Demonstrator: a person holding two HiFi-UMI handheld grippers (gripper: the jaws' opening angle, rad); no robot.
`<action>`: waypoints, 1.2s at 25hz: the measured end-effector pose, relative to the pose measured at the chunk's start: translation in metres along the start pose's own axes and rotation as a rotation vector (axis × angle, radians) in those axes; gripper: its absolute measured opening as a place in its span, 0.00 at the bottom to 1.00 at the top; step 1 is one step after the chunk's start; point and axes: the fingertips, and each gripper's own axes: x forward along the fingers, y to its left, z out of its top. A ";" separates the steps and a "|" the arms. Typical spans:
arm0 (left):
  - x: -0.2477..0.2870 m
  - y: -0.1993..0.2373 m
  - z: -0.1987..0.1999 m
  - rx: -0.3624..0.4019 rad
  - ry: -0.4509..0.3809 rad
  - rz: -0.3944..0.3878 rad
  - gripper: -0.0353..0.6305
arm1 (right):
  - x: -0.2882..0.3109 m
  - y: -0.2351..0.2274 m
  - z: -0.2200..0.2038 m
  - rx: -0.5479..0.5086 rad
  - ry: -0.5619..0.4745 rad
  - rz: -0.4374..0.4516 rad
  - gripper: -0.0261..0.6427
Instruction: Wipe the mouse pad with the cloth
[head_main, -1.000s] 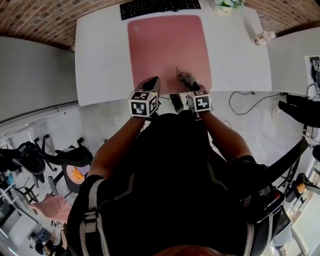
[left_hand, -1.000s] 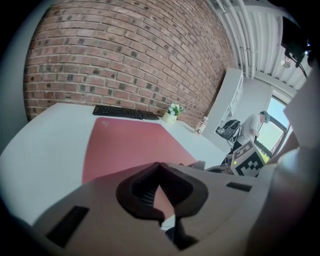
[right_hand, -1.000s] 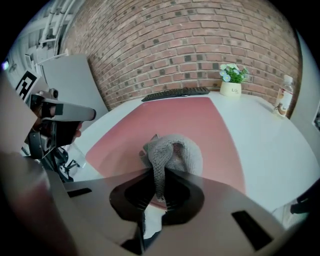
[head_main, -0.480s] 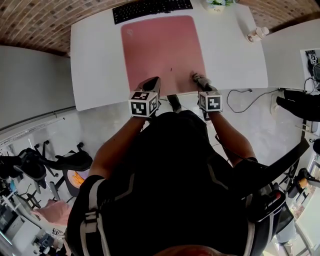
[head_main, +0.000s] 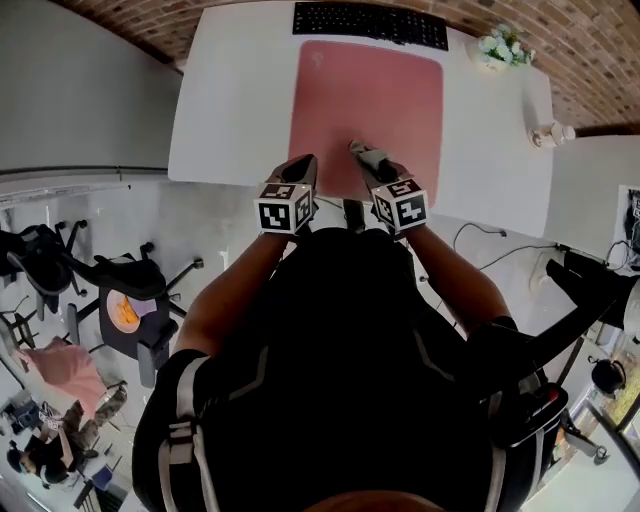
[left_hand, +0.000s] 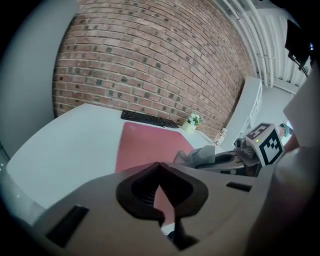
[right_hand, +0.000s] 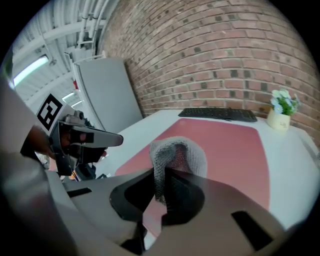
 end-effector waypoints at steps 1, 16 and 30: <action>-0.006 0.010 0.002 -0.023 -0.013 0.028 0.05 | 0.012 0.010 0.008 -0.024 0.006 0.034 0.08; -0.052 0.083 -0.007 -0.156 -0.031 0.274 0.05 | 0.136 0.087 0.027 -0.214 0.181 0.239 0.08; -0.038 0.080 -0.009 -0.192 -0.022 0.196 0.05 | 0.120 0.041 0.006 -0.093 0.183 0.093 0.08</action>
